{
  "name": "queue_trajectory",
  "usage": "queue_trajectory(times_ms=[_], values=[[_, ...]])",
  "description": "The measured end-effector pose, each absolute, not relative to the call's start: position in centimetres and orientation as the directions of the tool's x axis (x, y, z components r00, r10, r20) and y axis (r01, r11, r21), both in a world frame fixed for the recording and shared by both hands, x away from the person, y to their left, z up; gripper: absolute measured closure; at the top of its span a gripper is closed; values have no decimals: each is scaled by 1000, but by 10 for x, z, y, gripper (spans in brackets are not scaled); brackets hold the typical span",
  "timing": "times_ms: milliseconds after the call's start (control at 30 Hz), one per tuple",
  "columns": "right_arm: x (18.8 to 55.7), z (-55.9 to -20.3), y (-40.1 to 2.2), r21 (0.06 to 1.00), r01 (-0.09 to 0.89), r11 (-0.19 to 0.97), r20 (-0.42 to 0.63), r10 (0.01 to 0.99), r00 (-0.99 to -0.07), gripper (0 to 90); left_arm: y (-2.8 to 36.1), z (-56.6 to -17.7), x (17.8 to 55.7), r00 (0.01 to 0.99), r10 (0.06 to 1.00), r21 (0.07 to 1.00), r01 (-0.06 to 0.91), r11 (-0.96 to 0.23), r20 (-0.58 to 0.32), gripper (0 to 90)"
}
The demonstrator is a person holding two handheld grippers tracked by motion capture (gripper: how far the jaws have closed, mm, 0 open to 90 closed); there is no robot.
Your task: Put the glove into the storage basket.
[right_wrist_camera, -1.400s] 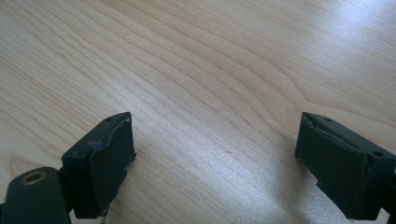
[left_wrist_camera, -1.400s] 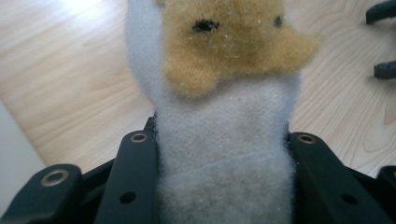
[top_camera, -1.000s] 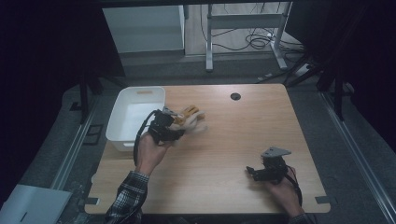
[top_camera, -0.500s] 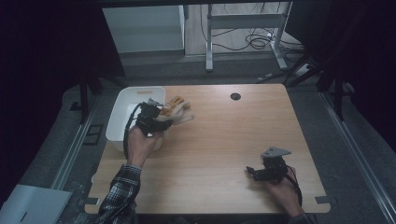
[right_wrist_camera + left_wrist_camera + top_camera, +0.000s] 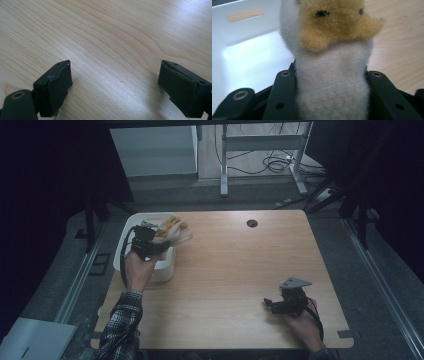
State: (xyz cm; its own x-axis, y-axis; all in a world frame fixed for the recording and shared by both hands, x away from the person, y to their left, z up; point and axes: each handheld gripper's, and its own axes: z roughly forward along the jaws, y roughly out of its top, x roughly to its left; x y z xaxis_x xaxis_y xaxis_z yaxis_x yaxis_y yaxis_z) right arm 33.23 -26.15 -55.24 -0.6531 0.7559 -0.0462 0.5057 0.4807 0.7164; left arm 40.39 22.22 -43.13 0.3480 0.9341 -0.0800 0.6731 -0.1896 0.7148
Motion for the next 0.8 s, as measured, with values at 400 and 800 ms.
queue_trajectory(times_ms=[400,800], values=[[332,-552,-261,715,508,480,-44,757,-652,119,258,-444,417,233,969,710,695,-111,-77,599],[332,-552,-261,716,508,479,-44,757,-652,119,260,-472,440,180,981,699,711,-80,-71,596]])
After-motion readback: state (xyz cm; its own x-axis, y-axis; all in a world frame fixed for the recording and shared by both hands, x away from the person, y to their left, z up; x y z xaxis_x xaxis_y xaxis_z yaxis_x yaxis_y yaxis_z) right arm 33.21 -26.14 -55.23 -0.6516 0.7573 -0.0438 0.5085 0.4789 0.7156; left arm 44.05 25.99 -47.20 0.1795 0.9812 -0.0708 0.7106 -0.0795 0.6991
